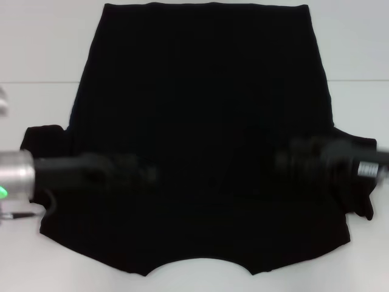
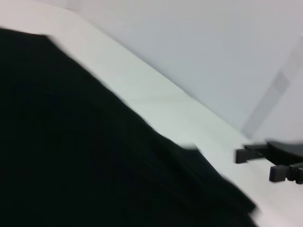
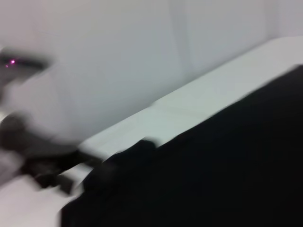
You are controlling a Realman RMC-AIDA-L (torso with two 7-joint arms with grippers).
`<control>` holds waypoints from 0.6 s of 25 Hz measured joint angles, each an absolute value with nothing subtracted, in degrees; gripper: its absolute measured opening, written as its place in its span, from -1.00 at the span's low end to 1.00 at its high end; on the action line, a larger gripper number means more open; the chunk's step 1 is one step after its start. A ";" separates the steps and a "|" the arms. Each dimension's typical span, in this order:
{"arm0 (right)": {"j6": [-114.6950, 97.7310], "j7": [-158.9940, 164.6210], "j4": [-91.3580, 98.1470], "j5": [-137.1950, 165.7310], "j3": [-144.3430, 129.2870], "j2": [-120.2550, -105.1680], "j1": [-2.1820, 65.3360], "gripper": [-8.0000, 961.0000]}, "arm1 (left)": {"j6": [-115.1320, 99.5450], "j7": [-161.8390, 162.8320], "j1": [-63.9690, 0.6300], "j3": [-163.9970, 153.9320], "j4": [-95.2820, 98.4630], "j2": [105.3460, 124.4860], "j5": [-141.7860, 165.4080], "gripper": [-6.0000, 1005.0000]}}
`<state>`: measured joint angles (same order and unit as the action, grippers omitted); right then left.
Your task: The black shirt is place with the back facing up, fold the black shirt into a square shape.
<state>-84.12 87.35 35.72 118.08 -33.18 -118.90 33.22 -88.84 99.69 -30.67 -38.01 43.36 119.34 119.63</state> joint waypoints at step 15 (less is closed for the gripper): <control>-70.60 132.42 37.18 120.89 -33.49 -109.46 41.42 0.62 | -88.24 136.49 -28.33 -15.29 43.15 112.64 133.94 0.31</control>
